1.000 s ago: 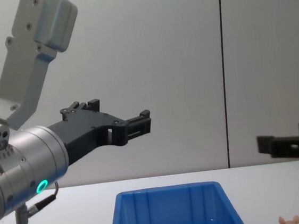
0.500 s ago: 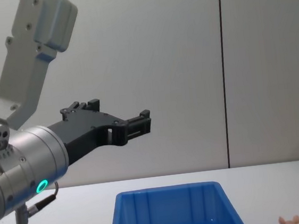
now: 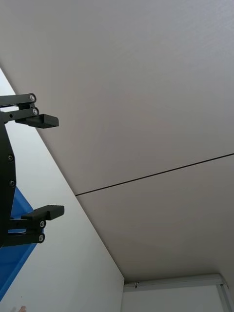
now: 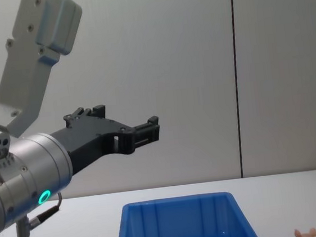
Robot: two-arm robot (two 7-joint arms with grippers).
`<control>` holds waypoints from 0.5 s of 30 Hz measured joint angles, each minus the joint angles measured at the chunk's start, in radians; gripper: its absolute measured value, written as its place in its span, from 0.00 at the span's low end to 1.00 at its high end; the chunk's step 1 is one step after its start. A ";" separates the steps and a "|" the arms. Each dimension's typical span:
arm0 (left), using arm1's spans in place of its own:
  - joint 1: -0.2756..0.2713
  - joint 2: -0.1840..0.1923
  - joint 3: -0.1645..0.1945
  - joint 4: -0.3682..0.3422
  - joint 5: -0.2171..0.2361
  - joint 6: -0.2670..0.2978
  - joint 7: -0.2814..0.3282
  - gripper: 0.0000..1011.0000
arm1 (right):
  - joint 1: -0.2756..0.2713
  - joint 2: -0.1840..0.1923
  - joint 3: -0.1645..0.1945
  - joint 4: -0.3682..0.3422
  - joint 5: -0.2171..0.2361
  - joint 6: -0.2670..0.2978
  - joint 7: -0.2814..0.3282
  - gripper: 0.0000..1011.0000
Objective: Pick up the two dolls from the table and place them into the box.
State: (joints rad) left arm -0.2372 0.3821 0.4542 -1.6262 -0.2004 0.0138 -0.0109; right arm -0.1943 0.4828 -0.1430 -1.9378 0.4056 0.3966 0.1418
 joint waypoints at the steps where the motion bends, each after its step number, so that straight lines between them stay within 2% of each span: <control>1: 0.000 0.000 0.000 0.000 0.000 0.000 0.000 0.99 | 0.007 -0.006 -0.004 0.009 -0.005 0.003 0.001 0.99; 15: 0.000 0.000 0.000 0.000 0.000 0.000 0.000 0.99 | 0.103 -0.100 -0.061 0.151 -0.099 0.038 -0.002 0.99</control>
State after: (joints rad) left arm -0.2372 0.3821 0.4542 -1.6262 -0.2004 0.0138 -0.0109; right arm -0.0908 0.3828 -0.2038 -1.7872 0.3064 0.4343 0.1401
